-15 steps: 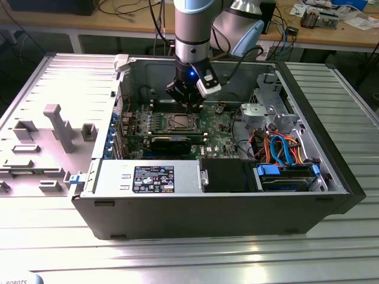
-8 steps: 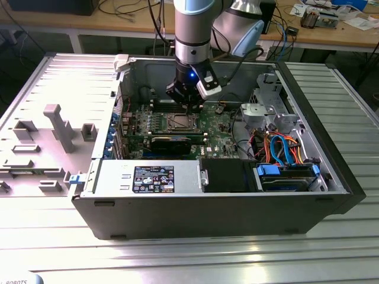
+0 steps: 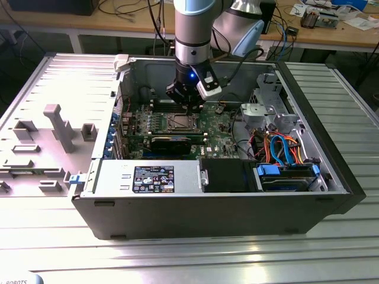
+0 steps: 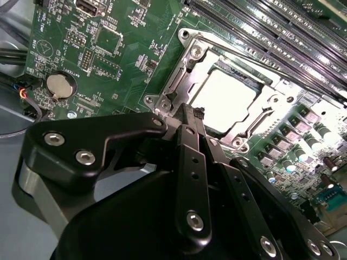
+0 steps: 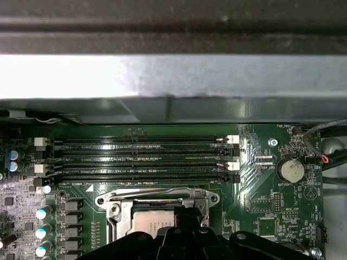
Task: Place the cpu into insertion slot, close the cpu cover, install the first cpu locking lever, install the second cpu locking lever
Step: 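Install the second cpu locking lever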
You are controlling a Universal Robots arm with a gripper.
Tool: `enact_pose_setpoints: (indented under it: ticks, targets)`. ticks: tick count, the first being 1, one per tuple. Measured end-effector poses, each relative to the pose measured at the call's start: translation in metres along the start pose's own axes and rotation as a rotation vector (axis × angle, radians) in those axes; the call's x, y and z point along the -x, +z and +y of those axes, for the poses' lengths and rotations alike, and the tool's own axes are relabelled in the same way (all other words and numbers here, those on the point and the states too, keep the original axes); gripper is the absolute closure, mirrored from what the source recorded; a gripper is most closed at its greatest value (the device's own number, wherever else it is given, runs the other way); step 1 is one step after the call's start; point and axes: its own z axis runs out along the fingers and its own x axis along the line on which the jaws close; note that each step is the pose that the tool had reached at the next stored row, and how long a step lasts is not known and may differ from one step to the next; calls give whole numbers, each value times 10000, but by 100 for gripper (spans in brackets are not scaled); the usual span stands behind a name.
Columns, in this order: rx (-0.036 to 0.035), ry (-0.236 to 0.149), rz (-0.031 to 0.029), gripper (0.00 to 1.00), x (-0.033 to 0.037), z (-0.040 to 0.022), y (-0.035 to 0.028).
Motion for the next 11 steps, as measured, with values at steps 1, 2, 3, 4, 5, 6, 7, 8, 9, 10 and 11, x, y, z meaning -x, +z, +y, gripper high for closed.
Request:
enact_pose_setpoints:
  ticks: [1,2,3,4,5,6,7,8,9,10,11]
  targets:
    - [1,0,-1,89,0,0,-4]
    - [2,0,-1,89,1,1,-9]
    - [0,0,-1,89,1,1,-18]
    - [-1,0,-2,89,1,2,-25]
    - [-4,-1,-1,89,2,2,-41]
    - [-5,-1,-2,89,3,3,-54]
    - [-5,-1,-2,89,3,3,-59]
    - [-4,-1,-3,89,3,3,-59]
    - [-6,0,-1,89,2,-1,-61]
    - [-6,0,-1,89,3,-6,-61]
    - [-5,0,-2,89,3,-17,-61]
